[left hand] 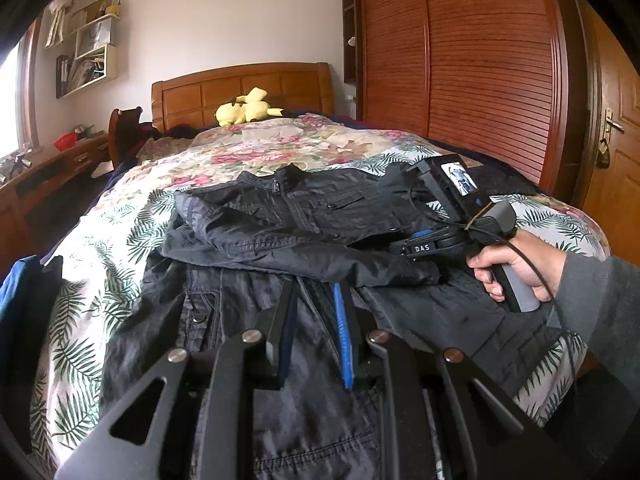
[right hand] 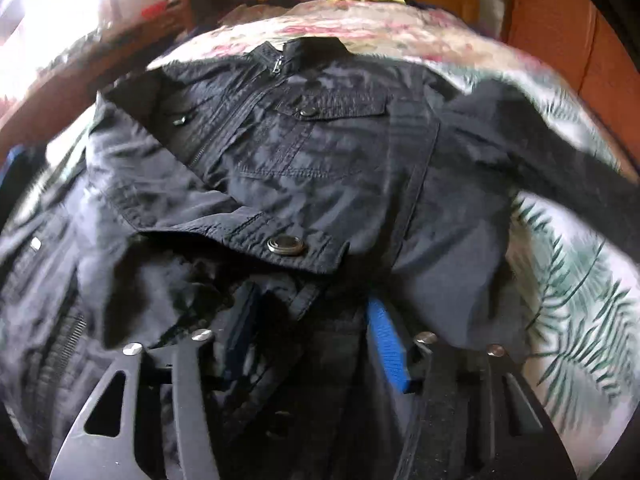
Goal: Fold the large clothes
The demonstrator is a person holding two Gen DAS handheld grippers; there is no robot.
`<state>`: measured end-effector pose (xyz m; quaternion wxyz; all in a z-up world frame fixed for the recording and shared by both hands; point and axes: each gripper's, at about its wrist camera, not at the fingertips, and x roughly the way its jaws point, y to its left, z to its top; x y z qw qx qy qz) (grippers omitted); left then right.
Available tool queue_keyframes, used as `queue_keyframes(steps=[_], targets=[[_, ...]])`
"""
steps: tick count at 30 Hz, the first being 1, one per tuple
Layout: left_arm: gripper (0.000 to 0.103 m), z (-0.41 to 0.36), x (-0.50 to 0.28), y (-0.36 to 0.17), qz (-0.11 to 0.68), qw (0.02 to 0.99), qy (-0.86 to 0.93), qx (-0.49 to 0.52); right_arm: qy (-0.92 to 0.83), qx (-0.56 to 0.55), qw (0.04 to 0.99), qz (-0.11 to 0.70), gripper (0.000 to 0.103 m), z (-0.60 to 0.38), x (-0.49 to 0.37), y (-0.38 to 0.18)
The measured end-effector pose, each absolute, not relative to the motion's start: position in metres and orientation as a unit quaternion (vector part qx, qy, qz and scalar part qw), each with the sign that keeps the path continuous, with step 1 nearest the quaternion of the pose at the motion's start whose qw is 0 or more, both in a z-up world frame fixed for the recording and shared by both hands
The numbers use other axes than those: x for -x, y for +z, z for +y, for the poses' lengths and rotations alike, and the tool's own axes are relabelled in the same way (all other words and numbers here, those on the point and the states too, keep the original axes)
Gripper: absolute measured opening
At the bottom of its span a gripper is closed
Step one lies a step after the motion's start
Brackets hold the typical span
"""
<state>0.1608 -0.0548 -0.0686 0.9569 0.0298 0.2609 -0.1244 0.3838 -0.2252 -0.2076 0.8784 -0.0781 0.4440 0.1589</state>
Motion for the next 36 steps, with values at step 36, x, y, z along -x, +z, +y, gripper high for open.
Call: queue_keyframes(steps=[36], targets=[[0.020,-0.055,-0.160,-0.061,0.252,0.958,-0.137,-0.014,0.112,0.101,0.927,0.342,0.042,-0.250,-0.321,-0.158]])
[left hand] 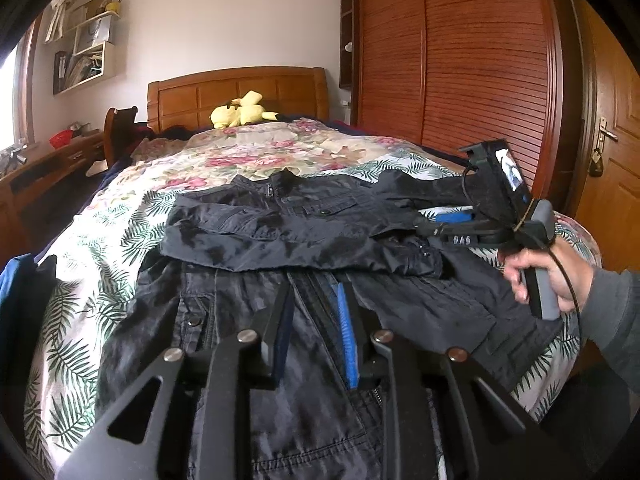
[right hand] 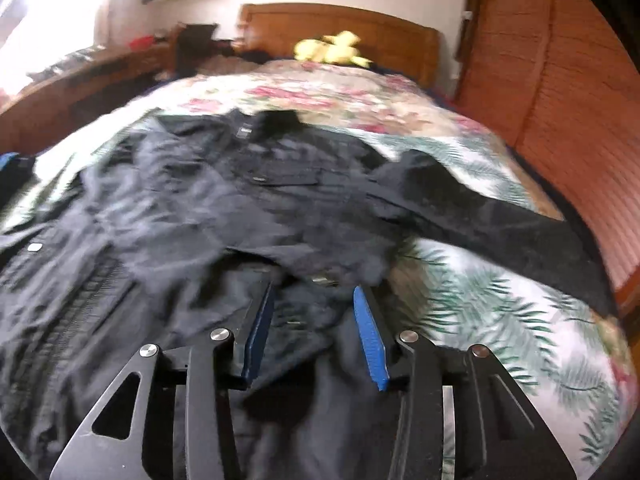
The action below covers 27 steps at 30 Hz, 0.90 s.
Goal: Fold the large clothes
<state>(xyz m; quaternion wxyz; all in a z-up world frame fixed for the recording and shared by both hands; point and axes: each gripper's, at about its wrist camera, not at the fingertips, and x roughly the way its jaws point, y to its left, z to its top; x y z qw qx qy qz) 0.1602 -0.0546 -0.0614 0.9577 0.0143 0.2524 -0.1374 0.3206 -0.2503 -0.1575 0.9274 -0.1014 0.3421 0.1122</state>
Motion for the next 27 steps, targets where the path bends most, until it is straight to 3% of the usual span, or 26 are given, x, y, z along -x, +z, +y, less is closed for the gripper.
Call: queue_keyframes(steps=[10,27], targets=[[0.021,-0.056,-0.160,-0.052,0.247,0.962,-0.115,-0.022,0.184,0.112,0.885,0.413,0.043,-0.212,-0.332,-0.210],[0.021,-0.058,-0.247,-0.076,0.243,0.962,-0.120,-0.017,0.188,0.104,0.889,0.404,0.045,-0.217,-0.332,-0.216]])
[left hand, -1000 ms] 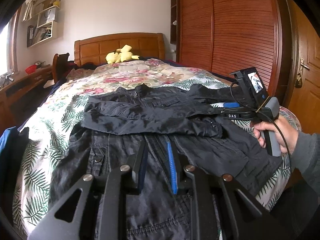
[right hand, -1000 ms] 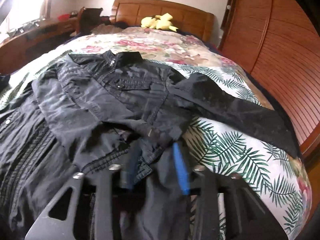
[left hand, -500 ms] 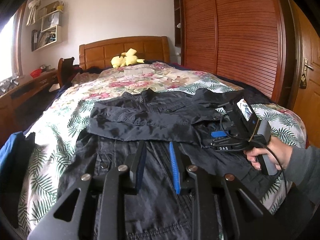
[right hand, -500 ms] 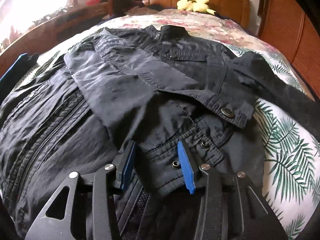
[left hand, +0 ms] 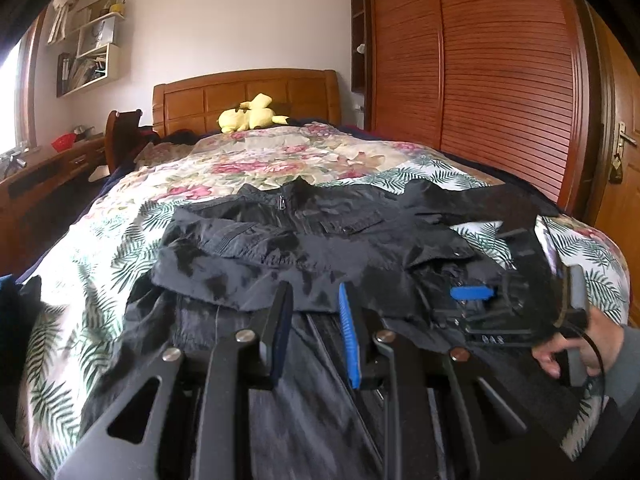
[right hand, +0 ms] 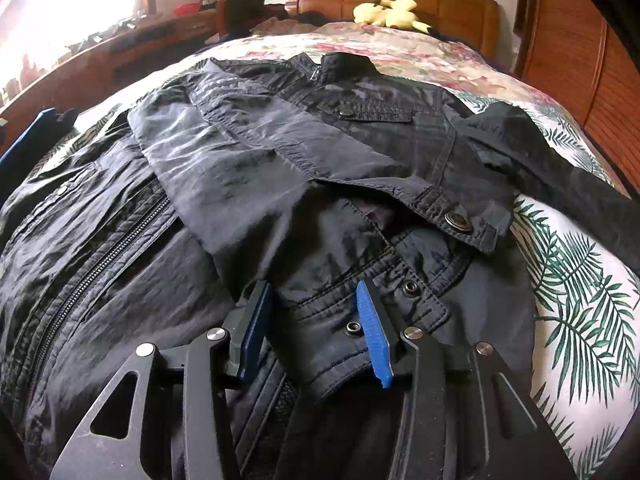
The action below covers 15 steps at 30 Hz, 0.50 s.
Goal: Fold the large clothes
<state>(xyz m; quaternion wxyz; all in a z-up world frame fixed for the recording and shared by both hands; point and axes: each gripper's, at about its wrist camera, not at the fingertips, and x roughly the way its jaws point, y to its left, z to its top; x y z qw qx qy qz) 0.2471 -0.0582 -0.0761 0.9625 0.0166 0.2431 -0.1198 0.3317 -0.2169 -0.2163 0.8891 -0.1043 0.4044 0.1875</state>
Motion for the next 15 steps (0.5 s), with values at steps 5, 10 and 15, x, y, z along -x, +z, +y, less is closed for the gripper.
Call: queue_keyframes(steps=[5,10,15], targets=[[0.021,-0.058,-0.270,-0.089,0.245,0.962,-0.123,-0.012,0.186,0.106,0.890,0.402,0.045,-0.217,-0.332,-0.216],[0.021,-0.058,-0.281,-0.111,0.263,0.956,-0.131,-0.008,0.186,0.108,0.891,0.401,0.045,-0.216,-0.332,-0.217],[0.021,-0.058,-0.280,-0.119,0.263,0.956,-0.133,-0.003,0.182,0.115,0.892,0.398,0.045,-0.215,-0.331,-0.216]])
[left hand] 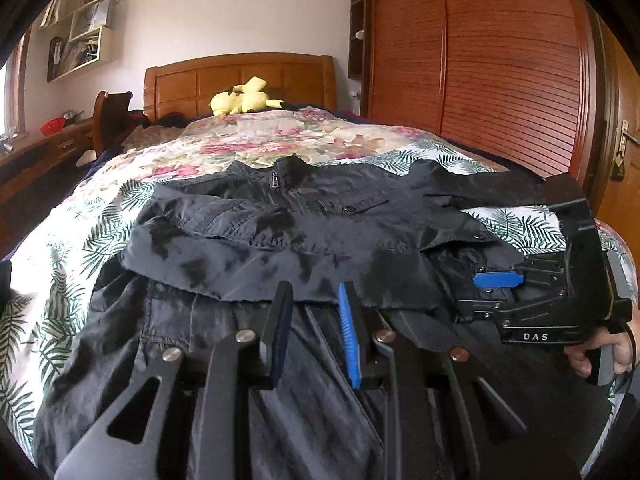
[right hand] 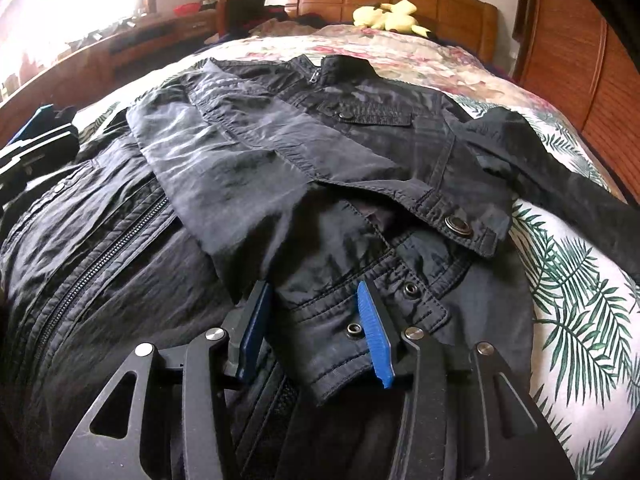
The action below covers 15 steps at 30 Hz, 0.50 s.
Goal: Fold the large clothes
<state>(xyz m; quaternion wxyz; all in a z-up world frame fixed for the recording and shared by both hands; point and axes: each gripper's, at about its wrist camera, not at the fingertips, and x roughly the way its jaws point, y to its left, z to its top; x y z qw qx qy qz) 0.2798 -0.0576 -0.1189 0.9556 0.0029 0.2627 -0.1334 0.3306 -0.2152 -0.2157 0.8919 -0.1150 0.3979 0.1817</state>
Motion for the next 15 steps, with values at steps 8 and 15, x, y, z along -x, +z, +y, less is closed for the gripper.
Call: queue_keyframes(steps=[8,15], targets=[[0.021,-0.050,-0.278,-0.122,0.259,0.958,-0.125,0.015,0.177,0.107,0.909,0.362,0.046,-0.224,-0.318,-0.181],[0.021,-0.053,-0.278,-0.124,0.258,0.958,-0.125,0.006,0.142,0.072,0.935,0.317,0.064,-0.279,-0.339,-0.137]])
